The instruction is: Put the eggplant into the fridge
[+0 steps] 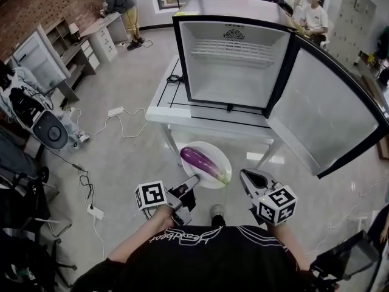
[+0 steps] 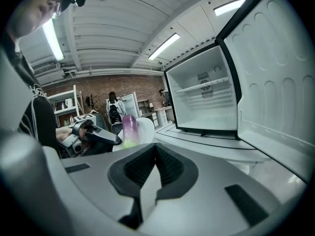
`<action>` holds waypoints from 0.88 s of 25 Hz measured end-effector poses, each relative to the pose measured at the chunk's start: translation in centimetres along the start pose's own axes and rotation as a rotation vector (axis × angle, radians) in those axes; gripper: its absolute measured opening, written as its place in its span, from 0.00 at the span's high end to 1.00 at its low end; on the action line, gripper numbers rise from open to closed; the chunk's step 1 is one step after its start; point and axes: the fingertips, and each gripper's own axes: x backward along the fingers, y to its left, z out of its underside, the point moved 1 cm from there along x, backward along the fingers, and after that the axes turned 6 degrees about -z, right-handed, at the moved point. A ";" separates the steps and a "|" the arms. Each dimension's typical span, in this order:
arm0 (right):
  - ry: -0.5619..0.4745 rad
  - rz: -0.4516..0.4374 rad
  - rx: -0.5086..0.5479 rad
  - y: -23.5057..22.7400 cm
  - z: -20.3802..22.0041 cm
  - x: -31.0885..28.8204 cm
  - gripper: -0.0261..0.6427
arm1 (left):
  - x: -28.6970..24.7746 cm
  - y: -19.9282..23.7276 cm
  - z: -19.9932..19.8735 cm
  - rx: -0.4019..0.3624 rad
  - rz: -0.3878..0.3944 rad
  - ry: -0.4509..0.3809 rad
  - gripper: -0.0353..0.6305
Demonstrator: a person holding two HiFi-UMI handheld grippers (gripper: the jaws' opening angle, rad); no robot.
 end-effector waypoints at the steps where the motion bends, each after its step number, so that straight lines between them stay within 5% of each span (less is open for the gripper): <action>1: 0.000 0.001 0.007 -1.1 -0.5 -0.7 0.95 | -1.0 -0.1 -1.0 -0.001 -0.001 -0.003 0.91; 13: -0.036 0.014 0.045 -12.8 -6.1 -4.9 0.95 | -11.4 -1.8 -10.2 -0.014 0.002 -0.050 0.91; 22: -0.052 0.001 0.052 -16.5 -7.1 -6.4 0.95 | -15.0 -3.3 -13.7 -0.014 0.048 -0.109 0.91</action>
